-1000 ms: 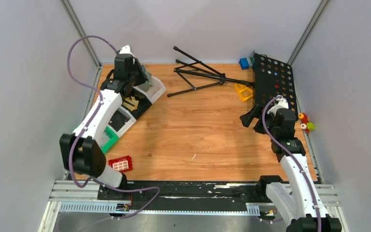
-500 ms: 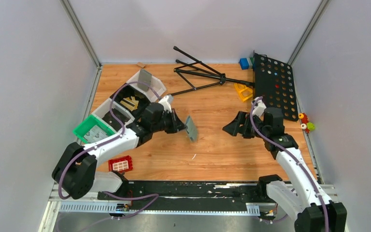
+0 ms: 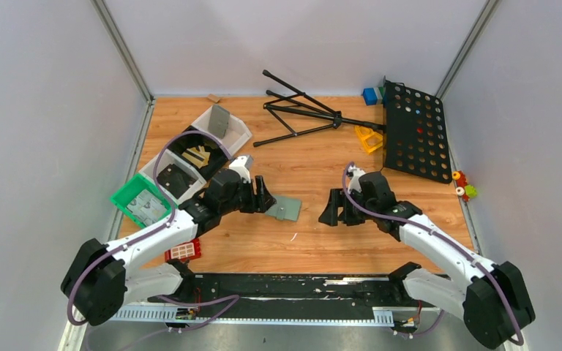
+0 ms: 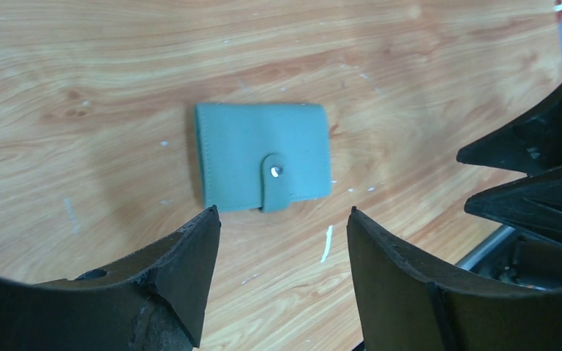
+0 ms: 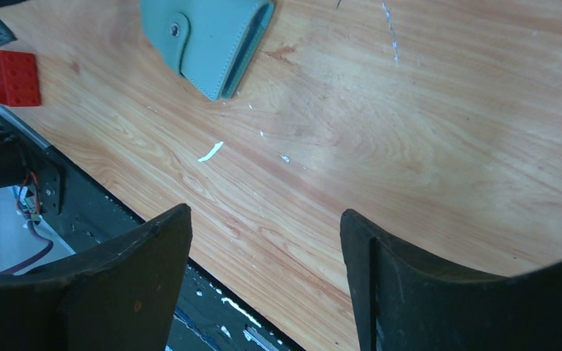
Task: Take the credit cards out of the card holder
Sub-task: Place the card holder at the center of the board.
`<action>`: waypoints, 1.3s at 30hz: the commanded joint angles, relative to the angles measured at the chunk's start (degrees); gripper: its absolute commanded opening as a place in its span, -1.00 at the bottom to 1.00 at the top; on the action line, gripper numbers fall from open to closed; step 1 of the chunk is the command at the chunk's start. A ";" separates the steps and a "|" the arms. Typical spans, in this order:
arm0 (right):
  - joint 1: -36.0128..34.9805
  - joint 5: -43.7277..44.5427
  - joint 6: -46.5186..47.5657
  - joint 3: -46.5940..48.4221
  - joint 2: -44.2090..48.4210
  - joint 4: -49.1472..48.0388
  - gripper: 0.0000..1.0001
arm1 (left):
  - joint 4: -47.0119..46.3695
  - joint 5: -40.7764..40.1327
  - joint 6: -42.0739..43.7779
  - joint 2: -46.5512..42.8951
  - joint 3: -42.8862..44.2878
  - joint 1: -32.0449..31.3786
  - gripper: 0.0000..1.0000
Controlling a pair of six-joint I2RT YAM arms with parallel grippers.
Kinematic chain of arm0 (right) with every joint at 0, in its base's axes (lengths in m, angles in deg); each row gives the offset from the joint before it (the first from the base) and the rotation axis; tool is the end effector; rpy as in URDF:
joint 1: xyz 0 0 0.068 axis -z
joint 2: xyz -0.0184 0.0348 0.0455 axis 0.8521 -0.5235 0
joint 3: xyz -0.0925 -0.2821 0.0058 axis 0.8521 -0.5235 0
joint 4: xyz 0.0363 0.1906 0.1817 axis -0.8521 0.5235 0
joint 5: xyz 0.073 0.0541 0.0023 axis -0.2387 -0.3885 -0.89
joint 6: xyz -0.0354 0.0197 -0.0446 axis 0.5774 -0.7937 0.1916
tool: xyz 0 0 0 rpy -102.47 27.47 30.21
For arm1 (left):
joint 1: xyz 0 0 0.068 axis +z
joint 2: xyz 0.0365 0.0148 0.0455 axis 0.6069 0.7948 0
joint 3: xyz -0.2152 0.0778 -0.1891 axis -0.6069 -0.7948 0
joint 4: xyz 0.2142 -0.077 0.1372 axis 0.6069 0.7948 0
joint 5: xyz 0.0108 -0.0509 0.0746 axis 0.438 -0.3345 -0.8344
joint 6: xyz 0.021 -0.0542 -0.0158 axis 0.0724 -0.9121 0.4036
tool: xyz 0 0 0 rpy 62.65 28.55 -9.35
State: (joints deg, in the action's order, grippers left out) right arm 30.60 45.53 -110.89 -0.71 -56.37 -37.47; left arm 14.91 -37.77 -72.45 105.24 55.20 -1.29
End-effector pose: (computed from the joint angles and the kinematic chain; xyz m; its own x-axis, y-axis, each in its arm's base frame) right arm 0.1659 0.1045 0.2191 -0.8499 -0.0157 -0.5267 -0.3259 0.8011 0.5021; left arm 0.1853 -0.1533 0.2337 -0.7422 -0.1943 -0.6414 0.2840 0.7756 -0.5637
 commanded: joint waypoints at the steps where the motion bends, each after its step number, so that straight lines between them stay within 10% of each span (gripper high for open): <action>1: -2.78 3.27 -2.38 0.41 -3.90 -5.50 0.42 | 7.32 -4.90 5.20 0.53 3.86 -0.24 0.40; 6: -6.02 4.60 -3.97 1.59 -10.13 -10.22 0.22 | 8.58 -3.41 6.91 8.39 7.67 1.16 0.02; 16: -7.05 6.89 -5.25 8.13 -23.29 -14.19 -0.88 | 6.45 -2.84 8.34 15.70 7.41 4.17 -1.00; 39: -7.41 6.31 -4.85 24.47 -44.63 -16.08 -1.00 | 2.78 4.87 6.47 22.99 4.34 0.01 -1.00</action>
State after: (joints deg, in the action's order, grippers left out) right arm 23.65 52.61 -116.03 18.61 -97.73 -51.33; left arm 16.55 -34.12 -64.93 129.19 61.78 1.18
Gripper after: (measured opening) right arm 0.009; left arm 0.006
